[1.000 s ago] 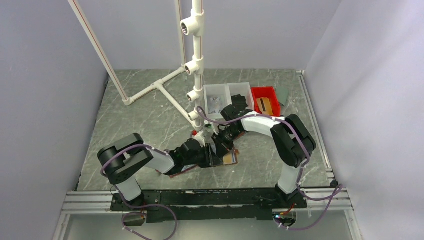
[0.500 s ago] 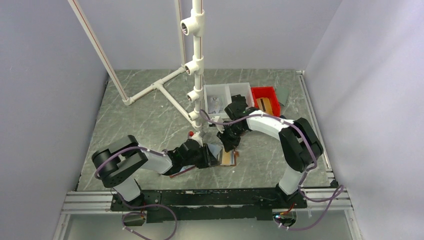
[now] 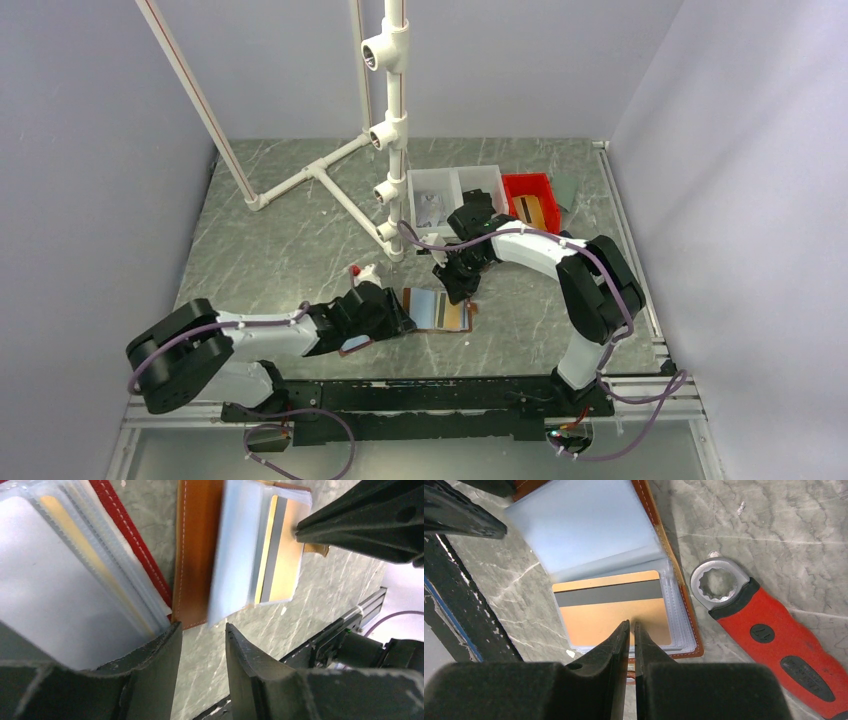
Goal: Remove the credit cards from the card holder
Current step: Open the card holder at the center of the board.
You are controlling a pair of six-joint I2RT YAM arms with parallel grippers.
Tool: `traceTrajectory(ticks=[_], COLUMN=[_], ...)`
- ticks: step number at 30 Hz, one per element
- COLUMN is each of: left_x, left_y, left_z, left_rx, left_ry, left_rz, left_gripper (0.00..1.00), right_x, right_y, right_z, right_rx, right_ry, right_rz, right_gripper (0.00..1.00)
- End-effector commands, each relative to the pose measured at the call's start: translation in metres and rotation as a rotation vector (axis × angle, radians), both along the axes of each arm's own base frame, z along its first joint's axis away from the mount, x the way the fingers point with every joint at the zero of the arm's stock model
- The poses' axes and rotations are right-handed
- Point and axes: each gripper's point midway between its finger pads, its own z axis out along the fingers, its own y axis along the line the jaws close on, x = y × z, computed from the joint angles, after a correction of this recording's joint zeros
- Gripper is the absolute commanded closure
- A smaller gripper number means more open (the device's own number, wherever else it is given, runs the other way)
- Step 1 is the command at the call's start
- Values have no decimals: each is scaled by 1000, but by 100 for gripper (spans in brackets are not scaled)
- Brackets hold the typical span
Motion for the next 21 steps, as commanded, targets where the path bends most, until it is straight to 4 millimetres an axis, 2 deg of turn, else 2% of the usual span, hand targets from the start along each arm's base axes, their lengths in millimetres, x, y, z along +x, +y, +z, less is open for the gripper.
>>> traceTrajectory(ticks=[1, 4, 6, 9, 13, 16, 17, 21], left_x=[-5, -8, -12, -16, -18, -14, -12, -4], left_y=[24, 6, 2, -5, -21, -33, -37, -50], left_z=[-1, 43, 62, 81, 96, 91, 85, 57], left_rx=[113, -16, -70, -139, -242, -244, -232, -201], left_ry=[-48, -191, -244, -298, -330, -307, -291, -227], left_rz=[-44, -175, -222, -266, -304, -318, -317, -311], left_gripper=[56, 54, 44, 32, 31, 40, 44, 48], right_x=[-1, -2, -2, -3, -4, -5, -5, -5], right_y=[-13, -13, -11, -8, -7, -5, -4, -4], right_z=[-14, -13, -11, -8, -6, -5, -4, -3], right_rx=[-83, -80, -70, -53, -43, -32, -28, -19], right_ry=[-12, -8, -6, -2, 6, 17, 20, 26], right_rz=[14, 13, 13, 17, 17, 18, 18, 12], right_gripper=[89, 89, 89, 88, 88, 88, 88, 88])
